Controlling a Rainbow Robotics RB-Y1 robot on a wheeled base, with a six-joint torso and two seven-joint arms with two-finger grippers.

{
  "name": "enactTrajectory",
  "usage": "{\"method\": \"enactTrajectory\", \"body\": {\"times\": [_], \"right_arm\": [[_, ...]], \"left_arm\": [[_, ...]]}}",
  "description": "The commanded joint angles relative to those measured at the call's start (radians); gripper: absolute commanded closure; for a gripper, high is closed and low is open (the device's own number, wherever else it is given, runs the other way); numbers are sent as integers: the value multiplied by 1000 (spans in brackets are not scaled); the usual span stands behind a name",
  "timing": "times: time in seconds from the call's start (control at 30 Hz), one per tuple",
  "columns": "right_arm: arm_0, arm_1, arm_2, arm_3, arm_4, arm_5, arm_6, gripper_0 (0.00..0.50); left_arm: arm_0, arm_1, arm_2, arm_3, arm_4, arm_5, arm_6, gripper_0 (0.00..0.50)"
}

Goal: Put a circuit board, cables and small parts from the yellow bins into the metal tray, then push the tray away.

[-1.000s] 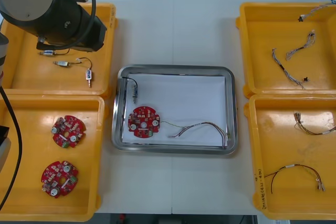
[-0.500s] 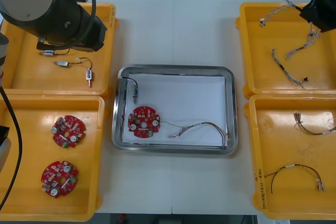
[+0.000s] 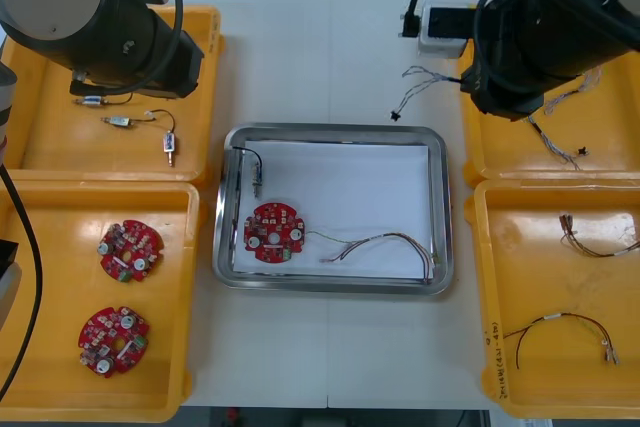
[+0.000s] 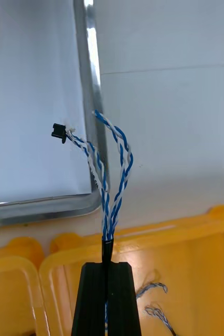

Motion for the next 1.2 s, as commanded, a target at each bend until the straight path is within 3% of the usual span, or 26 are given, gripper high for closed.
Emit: {"method": "enactTrajectory", "body": {"times": [0.03,0.37,0.67,1.0,1.2], "right_arm": [[3,13,98,-63,-11,3,-35,500],[-8,15,250,-74,30,3,-51,500],[-8,33,382,-60,144,3,-84,500],[-5,96,412,50,179,-50,-112,500],[-5,102,455,135,201,-147,-124,500]], "left_arm": [[7,-14,35,-33,0,6,74,500],[7,-14,35,-33,1,6,74,497],[7,-14,35,-33,3,6,74,500],[7,-14,40,-33,5,6,74,499],[7,-14,41,-34,6,6,75,500]]}}
